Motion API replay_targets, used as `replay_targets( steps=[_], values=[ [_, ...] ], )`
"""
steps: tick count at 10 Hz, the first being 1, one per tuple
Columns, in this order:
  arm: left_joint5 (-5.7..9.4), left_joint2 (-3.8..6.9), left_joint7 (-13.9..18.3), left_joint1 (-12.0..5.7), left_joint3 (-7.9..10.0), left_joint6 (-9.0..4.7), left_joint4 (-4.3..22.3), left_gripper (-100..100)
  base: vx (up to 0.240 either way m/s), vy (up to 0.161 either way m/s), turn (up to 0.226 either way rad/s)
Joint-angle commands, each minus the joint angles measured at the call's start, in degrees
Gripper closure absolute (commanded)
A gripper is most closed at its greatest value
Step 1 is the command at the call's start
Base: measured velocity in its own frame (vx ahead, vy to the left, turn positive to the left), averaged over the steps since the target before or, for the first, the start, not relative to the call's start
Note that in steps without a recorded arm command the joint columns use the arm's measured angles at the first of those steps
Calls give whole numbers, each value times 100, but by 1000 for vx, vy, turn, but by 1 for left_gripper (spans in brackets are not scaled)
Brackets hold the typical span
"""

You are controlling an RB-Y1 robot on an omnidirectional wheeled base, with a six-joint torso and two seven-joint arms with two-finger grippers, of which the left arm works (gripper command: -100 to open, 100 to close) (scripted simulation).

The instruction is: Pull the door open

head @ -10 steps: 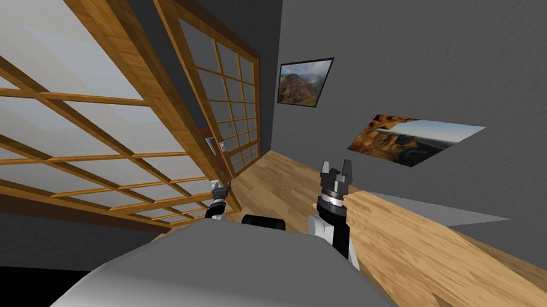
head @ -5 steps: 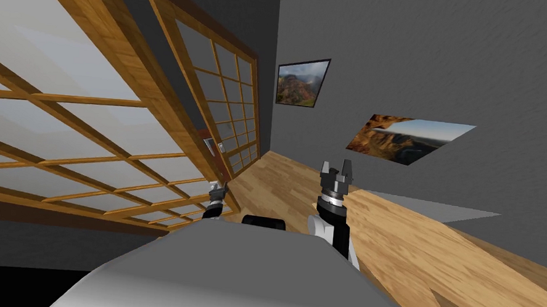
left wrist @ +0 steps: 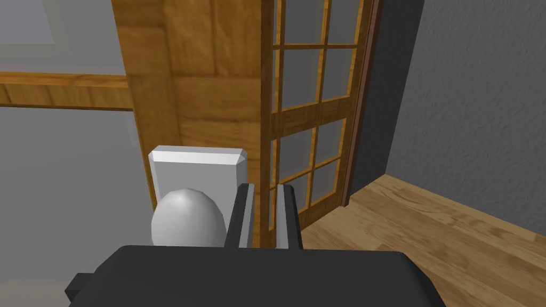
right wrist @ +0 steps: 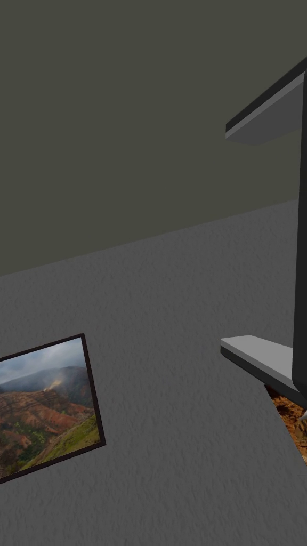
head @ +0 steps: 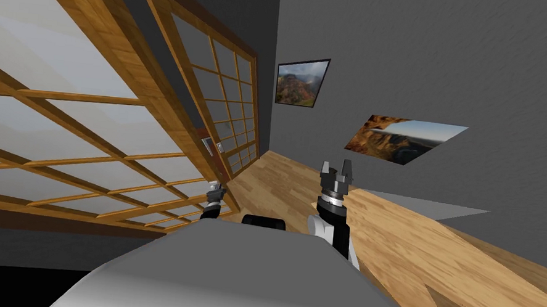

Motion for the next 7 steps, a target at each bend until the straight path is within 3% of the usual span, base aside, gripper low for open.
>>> replay_targets(
  steps=[1,5,6,7],
  values=[
    [11,9,-3,19,14,18,16,100,-4,7,38],
    [11,9,-3,19,14,18,16,100,0,4,-7],
    [-1,72,25,31,-21,162,-75,-100,-126,-16,-7],
    [-2,90,33,36,-27,198,-96,-100,-192,-69,-66]
  ],
)
